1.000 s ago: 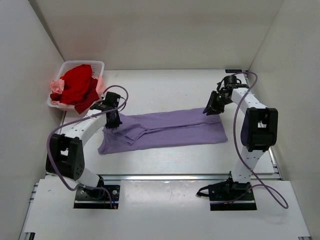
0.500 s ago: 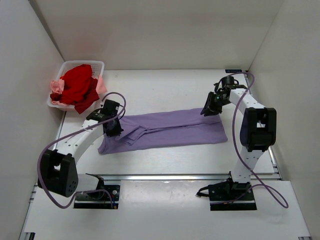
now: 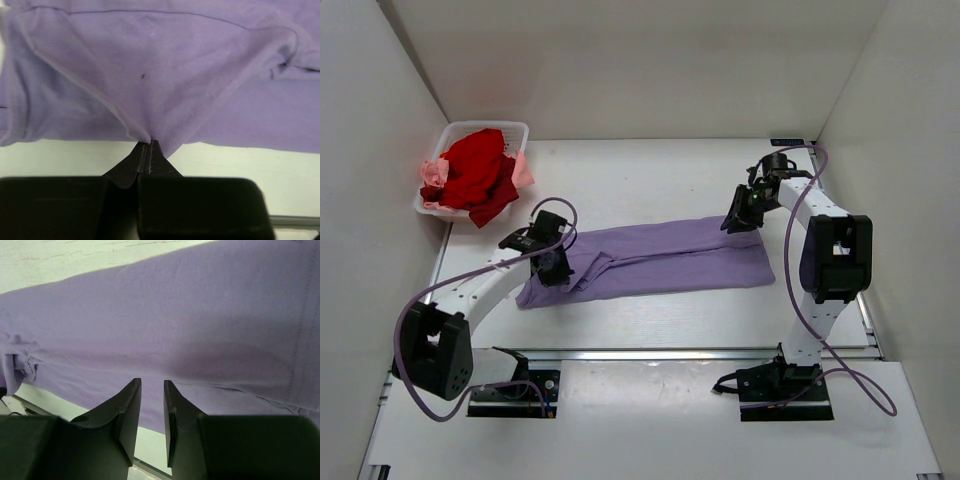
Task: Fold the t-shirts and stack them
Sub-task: Fold the other side of the tshirt into a rectangle
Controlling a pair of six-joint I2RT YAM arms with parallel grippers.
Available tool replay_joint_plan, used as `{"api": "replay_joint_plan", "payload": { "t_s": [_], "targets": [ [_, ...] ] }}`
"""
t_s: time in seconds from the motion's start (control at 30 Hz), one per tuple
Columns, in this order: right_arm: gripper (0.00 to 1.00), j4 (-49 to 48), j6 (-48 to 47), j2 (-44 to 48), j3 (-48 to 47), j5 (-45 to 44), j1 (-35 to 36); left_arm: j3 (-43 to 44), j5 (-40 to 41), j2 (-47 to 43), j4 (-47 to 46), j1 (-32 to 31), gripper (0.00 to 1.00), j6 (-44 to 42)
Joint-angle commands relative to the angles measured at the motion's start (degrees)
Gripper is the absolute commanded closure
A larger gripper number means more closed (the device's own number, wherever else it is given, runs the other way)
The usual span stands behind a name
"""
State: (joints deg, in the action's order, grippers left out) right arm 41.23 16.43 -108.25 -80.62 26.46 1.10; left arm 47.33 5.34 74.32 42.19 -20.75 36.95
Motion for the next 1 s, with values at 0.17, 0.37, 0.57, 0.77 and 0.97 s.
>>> {"api": "replay_joint_plan", "payload": {
  "t_s": [0.17, 0.37, 0.57, 0.77, 0.97],
  "targets": [
    [0.78, -0.81, -0.43, -0.56, 0.81, 0.44, 0.31, -0.75, -3.32, -1.72, -1.59, -2.54, 1.0, 3.31],
    [0.77, -0.37, -0.6, -0.12, 0.81, 0.26, 0.48, -1.89, -0.87, -3.92, -0.71, 0.09, 0.95, 1.38],
    [0.77, -0.02, -0.69, -0.56, 0.38, 0.26, 0.57, 1.09, 1.94, -2.96, -1.15, 4.23, 0.93, -2.84],
    [0.77, 0.77, -0.87, -1.53, -0.85, -0.27, 0.92, 4.69, 4.76, 1.25, -4.13, 8.45, 0.88, -7.32],
    [0.78, 1.92, -0.61, -3.37, -3.23, -1.23, 1.01, 9.0, 6.96, 8.02, -6.77, 9.77, 0.88, -9.35]
  ]
}}
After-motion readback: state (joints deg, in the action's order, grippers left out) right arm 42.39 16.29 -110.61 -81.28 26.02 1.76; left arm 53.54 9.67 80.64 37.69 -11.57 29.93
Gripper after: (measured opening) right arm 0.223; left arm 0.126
